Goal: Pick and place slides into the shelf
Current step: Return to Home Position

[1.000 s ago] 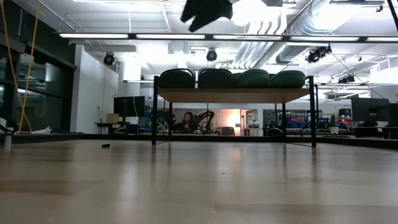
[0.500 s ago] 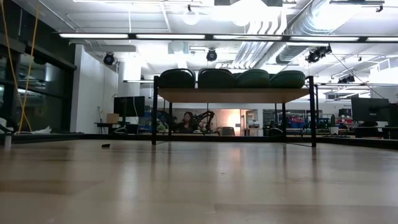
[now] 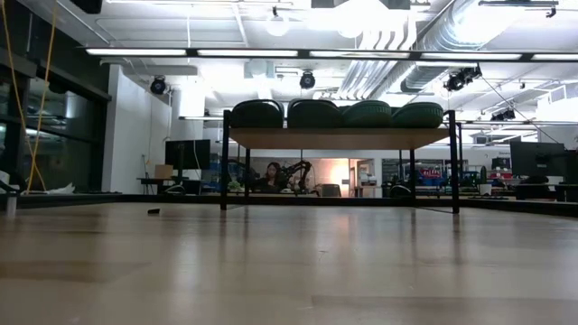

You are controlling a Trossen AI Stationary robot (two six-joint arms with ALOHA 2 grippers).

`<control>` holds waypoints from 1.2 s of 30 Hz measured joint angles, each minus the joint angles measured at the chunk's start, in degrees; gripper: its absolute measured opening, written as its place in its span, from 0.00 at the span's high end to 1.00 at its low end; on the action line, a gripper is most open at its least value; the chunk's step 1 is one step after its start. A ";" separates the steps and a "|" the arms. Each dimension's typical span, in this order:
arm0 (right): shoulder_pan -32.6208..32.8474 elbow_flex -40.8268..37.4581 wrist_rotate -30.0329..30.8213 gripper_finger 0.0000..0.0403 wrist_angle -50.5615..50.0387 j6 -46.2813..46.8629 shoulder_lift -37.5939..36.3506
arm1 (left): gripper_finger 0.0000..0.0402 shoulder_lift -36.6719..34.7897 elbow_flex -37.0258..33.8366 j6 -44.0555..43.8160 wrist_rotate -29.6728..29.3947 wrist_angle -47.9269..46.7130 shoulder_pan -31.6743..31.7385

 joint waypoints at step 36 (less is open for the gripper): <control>-11.72 -43.86 -2.31 0.53 26.91 -1.70 -45.31 | 0.46 3.57 -3.92 1.08 -6.64 0.93 3.30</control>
